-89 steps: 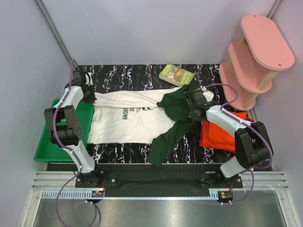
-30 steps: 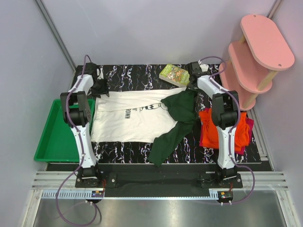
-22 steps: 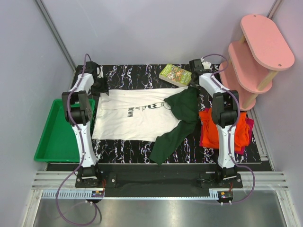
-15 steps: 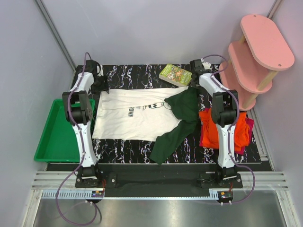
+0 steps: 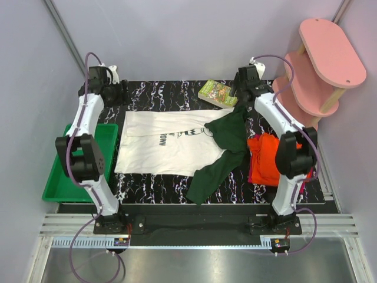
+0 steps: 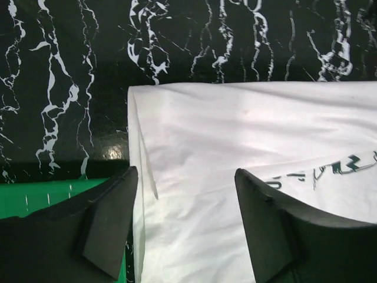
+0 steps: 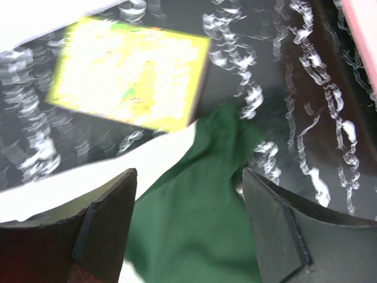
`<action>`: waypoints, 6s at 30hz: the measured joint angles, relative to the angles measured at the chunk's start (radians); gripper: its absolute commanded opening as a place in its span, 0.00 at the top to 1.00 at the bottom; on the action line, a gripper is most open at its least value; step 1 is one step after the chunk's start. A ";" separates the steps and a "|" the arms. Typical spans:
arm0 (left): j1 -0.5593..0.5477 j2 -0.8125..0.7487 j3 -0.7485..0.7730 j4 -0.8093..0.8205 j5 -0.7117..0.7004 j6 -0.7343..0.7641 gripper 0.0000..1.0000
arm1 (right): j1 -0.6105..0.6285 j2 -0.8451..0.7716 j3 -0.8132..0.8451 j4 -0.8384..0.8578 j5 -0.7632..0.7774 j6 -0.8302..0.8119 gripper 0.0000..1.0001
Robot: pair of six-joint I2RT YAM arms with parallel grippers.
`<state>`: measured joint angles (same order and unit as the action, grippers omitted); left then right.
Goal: Fold and stack the t-shirts
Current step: Fold the tshirt
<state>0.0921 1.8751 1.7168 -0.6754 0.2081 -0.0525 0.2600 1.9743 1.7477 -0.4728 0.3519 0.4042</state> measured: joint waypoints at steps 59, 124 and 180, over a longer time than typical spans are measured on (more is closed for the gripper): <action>-0.008 -0.617 -0.725 -0.030 -0.006 0.151 0.31 | 1.162 -0.310 -0.891 -0.126 0.448 0.723 0.41; -0.008 -0.568 -0.733 -0.033 0.035 0.163 0.31 | 1.042 -0.119 -0.342 -0.278 0.592 0.547 1.00; -0.008 -0.597 -0.770 -0.033 0.037 0.168 0.31 | 0.907 -0.095 -0.572 -0.179 0.551 0.386 0.50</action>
<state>0.0845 1.2781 0.9466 -0.7086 0.2455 0.1154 1.1671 1.8793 1.1755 -0.6518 0.9031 0.7902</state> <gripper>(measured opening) 0.693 0.520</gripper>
